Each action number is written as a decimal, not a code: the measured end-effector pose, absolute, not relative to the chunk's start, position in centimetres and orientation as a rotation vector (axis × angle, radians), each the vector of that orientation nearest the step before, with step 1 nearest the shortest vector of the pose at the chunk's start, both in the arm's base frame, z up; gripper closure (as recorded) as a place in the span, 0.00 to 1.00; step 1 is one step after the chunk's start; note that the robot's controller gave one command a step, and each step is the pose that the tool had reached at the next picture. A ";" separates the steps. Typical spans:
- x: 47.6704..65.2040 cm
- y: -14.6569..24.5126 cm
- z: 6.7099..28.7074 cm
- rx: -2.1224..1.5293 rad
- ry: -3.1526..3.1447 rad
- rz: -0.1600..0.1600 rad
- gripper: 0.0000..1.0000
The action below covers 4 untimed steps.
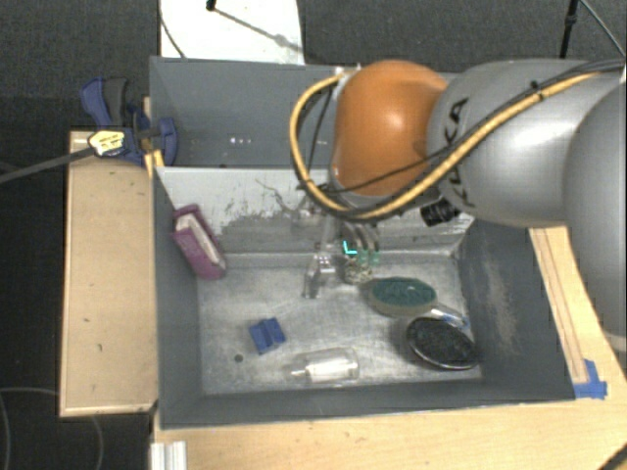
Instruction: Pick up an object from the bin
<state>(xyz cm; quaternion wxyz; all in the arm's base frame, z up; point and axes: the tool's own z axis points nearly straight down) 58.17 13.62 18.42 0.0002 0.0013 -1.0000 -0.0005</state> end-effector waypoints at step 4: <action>50.7 24.7 7.1 1.079 -2.943 0.021 1.00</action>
Offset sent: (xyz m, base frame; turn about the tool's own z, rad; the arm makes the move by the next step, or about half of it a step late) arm -0.0573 0.0258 -0.1142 -0.2332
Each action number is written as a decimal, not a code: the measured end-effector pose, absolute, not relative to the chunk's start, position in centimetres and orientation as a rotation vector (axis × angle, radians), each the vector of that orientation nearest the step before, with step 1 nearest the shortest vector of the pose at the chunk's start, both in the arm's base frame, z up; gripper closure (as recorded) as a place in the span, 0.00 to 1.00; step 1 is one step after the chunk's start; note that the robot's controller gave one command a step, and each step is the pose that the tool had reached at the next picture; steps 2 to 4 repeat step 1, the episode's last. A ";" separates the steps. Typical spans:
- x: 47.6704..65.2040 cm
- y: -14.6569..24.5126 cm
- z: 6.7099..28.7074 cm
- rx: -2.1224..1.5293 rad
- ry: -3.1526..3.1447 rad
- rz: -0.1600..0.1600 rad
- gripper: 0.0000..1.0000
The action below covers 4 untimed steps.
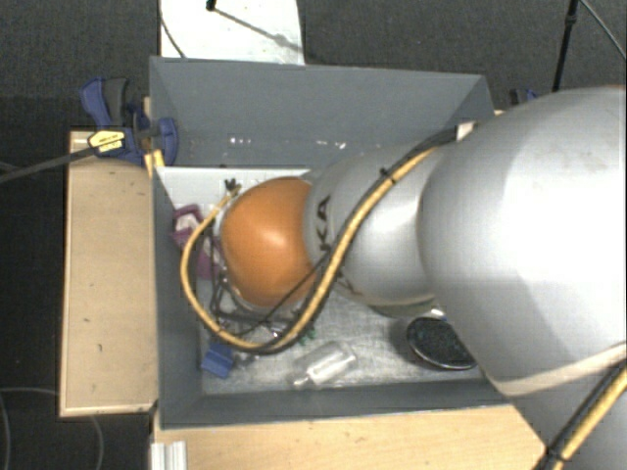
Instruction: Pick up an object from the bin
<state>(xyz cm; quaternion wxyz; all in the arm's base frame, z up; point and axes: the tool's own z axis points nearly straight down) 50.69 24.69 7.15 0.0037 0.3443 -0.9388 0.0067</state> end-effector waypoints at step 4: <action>49.6 25.1 23.7 1.876 -2.531 0.000 1.00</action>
Offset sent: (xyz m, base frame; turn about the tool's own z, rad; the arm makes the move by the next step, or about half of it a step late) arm -0.0120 0.0027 0.1622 -0.5734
